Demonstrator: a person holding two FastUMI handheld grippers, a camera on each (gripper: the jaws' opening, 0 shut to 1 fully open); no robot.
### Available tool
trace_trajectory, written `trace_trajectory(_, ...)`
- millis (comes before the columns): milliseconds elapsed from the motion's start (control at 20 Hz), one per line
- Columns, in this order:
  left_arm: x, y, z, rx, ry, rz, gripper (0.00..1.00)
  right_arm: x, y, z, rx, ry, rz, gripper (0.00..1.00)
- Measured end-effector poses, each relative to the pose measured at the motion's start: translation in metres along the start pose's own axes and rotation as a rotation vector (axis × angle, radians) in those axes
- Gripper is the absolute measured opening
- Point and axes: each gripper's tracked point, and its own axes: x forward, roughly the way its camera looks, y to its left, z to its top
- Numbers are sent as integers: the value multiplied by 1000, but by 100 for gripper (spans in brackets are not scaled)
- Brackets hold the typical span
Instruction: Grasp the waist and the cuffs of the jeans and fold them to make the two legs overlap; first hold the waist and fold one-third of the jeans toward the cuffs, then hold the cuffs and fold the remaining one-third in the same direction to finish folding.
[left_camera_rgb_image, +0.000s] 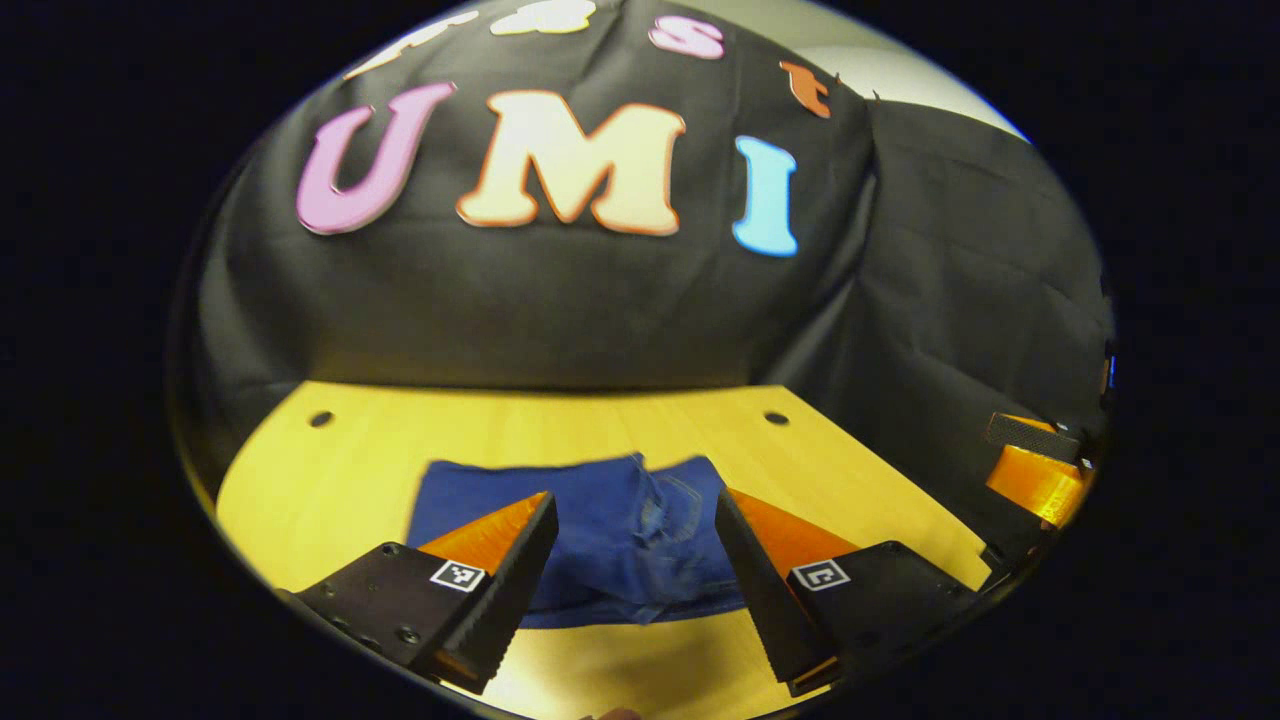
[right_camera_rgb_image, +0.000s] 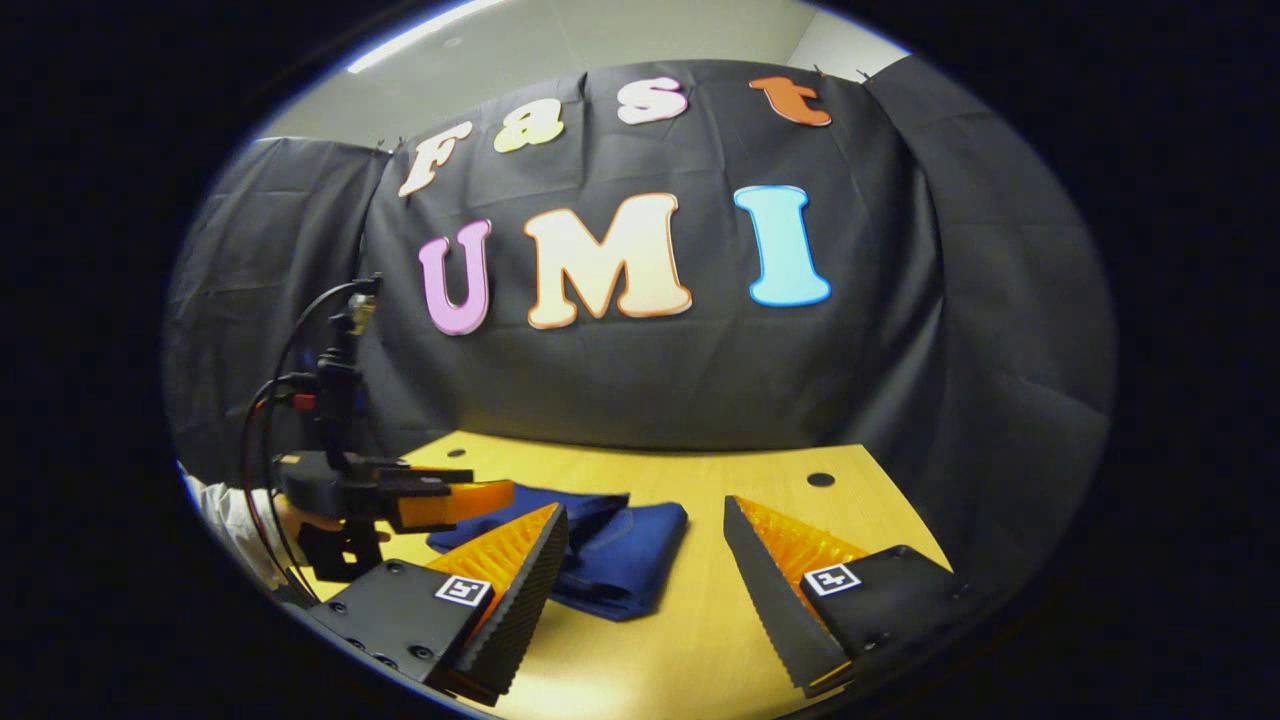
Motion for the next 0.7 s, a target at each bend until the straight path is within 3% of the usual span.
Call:
trace_trajectory(150,-55,45,46,8,-143,133,94,-2,30,41,30,-117,-26,98)
trace_trajectory(300,-102,81,71,29,-217,209,95,-12,66,77,81,-211,-31,97)
trace_trajectory(400,-131,97,80,25,-248,225,94,-19,81,93,98,-259,-42,100)
trace_trajectory(500,-155,108,88,33,-280,239,94,-29,95,99,99,-283,-54,92)
trace_trajectory(700,-186,115,101,64,-334,236,94,-49,115,110,78,-322,-65,97)
